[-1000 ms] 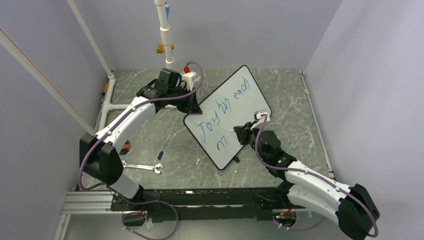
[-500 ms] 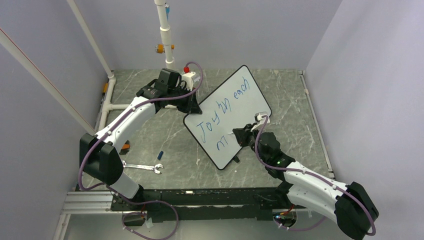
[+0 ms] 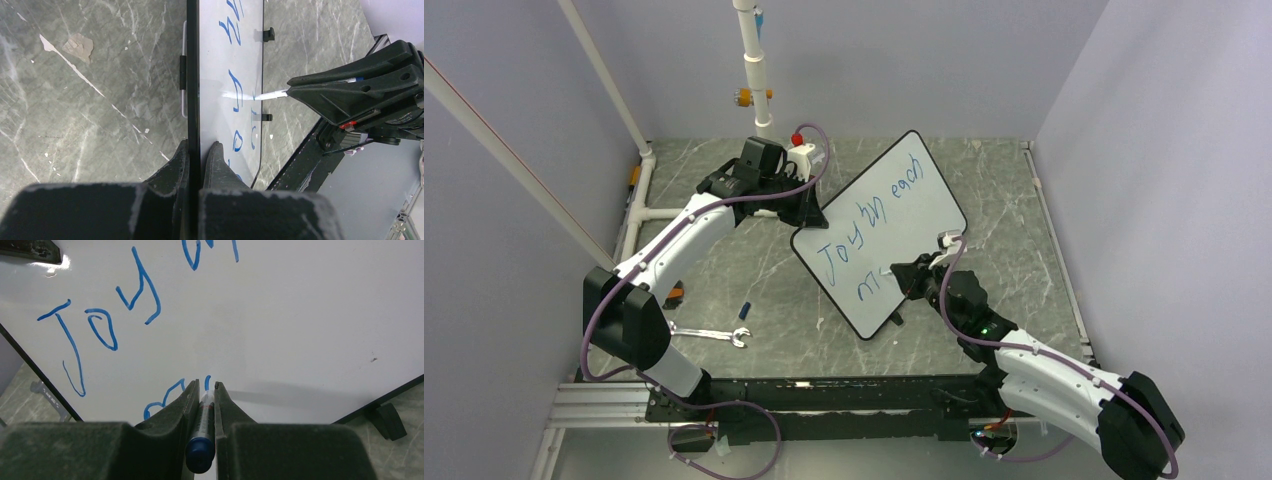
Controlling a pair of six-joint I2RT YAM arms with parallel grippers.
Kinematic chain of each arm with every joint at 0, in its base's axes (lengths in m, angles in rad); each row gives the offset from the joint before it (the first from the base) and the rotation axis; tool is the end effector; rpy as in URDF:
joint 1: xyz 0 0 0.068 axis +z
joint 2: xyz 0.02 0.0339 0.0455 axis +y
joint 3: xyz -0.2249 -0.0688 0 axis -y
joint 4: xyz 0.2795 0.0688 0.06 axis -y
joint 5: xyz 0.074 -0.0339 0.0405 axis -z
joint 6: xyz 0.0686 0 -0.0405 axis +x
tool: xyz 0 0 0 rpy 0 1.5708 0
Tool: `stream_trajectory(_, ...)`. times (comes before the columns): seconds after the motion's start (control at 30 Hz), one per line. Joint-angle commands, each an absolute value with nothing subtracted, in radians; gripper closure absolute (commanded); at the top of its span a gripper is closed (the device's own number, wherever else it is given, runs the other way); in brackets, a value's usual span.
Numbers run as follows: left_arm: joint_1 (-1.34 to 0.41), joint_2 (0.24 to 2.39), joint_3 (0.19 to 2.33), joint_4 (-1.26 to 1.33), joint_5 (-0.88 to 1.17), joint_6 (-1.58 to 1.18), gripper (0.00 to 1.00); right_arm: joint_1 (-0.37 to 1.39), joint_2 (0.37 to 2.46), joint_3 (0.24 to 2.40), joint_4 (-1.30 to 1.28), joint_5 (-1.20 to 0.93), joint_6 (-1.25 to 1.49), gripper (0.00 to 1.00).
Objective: Write a sentence on the whiteboard
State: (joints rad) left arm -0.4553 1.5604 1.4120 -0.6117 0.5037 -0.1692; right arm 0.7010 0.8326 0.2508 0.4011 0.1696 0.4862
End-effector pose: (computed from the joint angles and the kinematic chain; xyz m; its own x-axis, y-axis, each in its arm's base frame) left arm 0.3448 -0.2057 0.2640 -0.7277 0.1921 -0.6584 0.5851 0.6747 -0.4499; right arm 0.2172 0.1682 0.1509 -0.3592 0.2995 -0.8839 -0.3857 0.8148 0.4328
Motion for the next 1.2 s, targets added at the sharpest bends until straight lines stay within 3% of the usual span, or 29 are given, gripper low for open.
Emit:
stream_trajectory(0.0, -0.439, 1.565, 1.413, -0.650, 0.158, 0.023, 1.00, 0.705, 0.830, 0.245, 0.331, 0.181, 0.496, 1.00)
stream_trajectory(0.53, -0.439, 1.569, 1.414, -0.649, 0.160, 0.025, 1.00, 0.704, 0.937, 0.402, 0.302, 0.289, 0.426, 1.00)
stream_trajectory(1.17, -0.439, 1.569, 1.416, -0.650, 0.161, 0.025, 1.00, 0.712, 0.946, 0.369, 0.336, 0.162, 0.520, 1.00)
